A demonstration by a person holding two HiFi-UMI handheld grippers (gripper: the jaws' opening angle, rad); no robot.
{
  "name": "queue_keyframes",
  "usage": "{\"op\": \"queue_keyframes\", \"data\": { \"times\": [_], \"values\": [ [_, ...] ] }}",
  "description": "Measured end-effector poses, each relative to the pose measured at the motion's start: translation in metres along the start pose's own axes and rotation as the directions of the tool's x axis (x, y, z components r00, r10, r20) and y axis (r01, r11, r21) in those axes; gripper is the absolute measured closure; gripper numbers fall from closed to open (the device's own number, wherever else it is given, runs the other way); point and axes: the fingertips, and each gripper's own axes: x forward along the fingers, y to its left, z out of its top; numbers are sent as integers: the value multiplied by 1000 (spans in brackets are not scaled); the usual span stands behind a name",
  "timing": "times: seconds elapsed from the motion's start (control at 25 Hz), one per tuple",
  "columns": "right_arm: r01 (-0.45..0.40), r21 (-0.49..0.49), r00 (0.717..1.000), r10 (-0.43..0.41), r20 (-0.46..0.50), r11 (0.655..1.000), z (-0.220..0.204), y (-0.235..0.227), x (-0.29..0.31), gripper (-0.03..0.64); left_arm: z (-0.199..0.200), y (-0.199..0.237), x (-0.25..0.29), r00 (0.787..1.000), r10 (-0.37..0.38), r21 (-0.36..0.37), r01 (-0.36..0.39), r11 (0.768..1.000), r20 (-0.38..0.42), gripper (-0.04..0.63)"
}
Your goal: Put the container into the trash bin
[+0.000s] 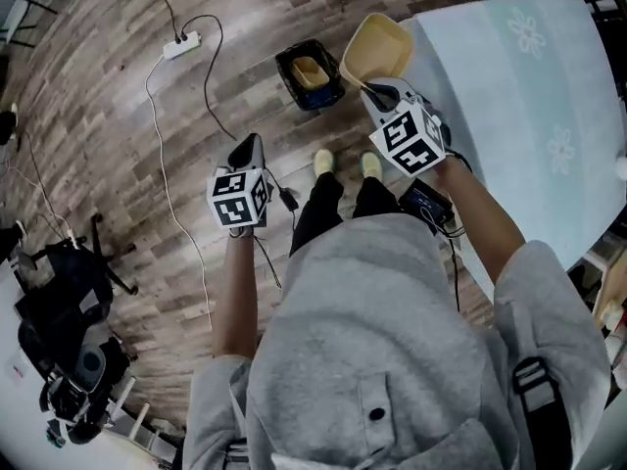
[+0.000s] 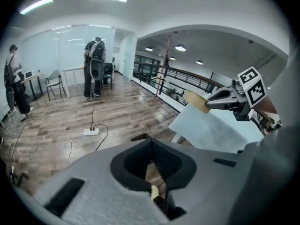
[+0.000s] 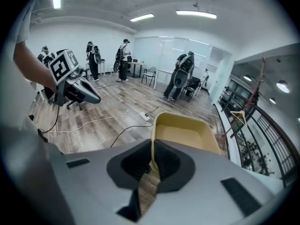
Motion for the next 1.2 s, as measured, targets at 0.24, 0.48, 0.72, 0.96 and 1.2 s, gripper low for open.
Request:
{"op": "queue_keyframes", "data": {
  "times": [0.24, 0.48, 0.72, 0.96, 1.2],
  "values": [
    [-89, -86, 996, 89, -3, 992, 12, 24, 48, 581, -36, 36, -11, 997, 72, -104, -74, 992, -23, 574],
    [-145, -115, 989, 143, -28, 983, 10, 23, 91, 581, -37, 46, 7, 997, 53, -129, -59, 990, -51, 574],
    [-217, -102, 976, 213, -44, 971, -10, 27, 150, 581, -60, 61, 39, 994, 45, -184, -63, 981, -99, 574],
    [-275, -59, 960, 270, -78, 960, -47, 35, 204, 581, -94, 61, 71, 982, 14, -221, -56, 974, -187, 574],
    [-297, -5, 950, 295, -98, 955, -64, 38, 261, 581, -111, 77, 94, 972, -10, -233, -47, 971, -236, 574]
  ]
}}
